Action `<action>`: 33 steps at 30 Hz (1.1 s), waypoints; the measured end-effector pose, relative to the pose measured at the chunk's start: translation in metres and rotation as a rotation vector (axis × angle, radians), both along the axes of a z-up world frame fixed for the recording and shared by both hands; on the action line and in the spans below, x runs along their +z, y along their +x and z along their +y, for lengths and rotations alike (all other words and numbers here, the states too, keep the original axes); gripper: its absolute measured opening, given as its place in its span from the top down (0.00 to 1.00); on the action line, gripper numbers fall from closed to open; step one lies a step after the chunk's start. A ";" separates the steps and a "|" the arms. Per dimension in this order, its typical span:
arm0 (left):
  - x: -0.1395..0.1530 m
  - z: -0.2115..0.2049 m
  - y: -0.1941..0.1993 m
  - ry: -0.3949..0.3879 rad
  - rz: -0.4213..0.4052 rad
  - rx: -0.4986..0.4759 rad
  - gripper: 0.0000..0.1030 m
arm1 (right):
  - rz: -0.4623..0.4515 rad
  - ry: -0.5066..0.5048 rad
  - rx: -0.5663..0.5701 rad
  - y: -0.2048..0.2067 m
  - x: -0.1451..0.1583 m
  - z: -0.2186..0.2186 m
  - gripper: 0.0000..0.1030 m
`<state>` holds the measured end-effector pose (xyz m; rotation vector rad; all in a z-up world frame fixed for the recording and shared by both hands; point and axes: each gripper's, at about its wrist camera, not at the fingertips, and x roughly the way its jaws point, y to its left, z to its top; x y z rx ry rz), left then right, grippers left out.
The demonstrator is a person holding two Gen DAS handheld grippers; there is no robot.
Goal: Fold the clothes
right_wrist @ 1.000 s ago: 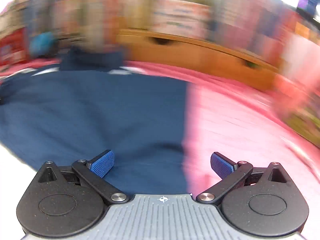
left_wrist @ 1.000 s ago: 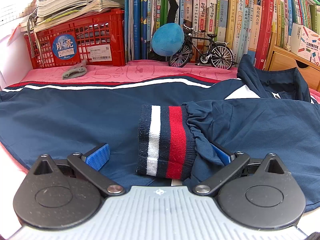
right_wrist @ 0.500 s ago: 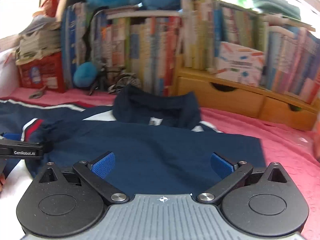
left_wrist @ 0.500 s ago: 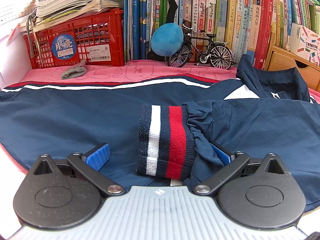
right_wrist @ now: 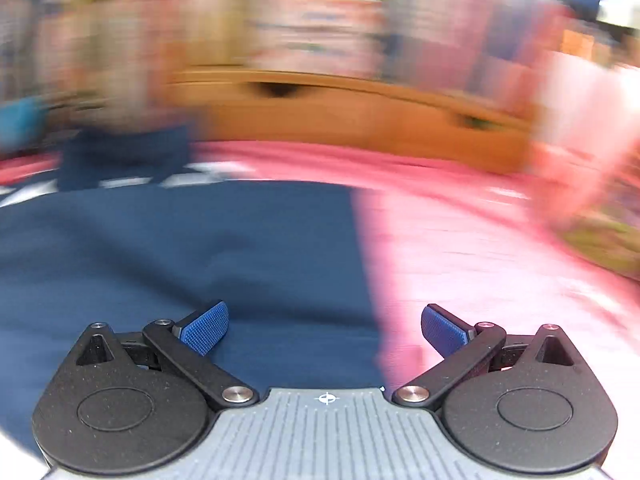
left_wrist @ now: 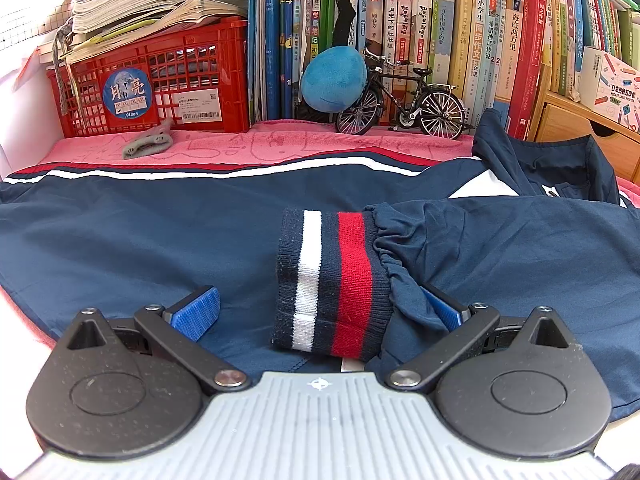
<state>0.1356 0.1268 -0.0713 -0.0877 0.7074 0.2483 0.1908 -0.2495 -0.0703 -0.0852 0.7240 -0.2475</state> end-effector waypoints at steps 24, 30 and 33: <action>0.000 -0.001 0.000 -0.001 -0.001 0.001 0.00 | 0.030 0.169 0.702 0.080 0.003 0.225 0.00; 0.000 -0.001 0.000 -0.001 -0.001 0.001 0.00 | 0.022 0.145 0.662 0.087 0.002 0.201 0.01; 0.000 -0.001 0.000 -0.001 -0.001 0.001 0.00 | 0.022 0.156 0.746 0.083 0.001 0.183 0.01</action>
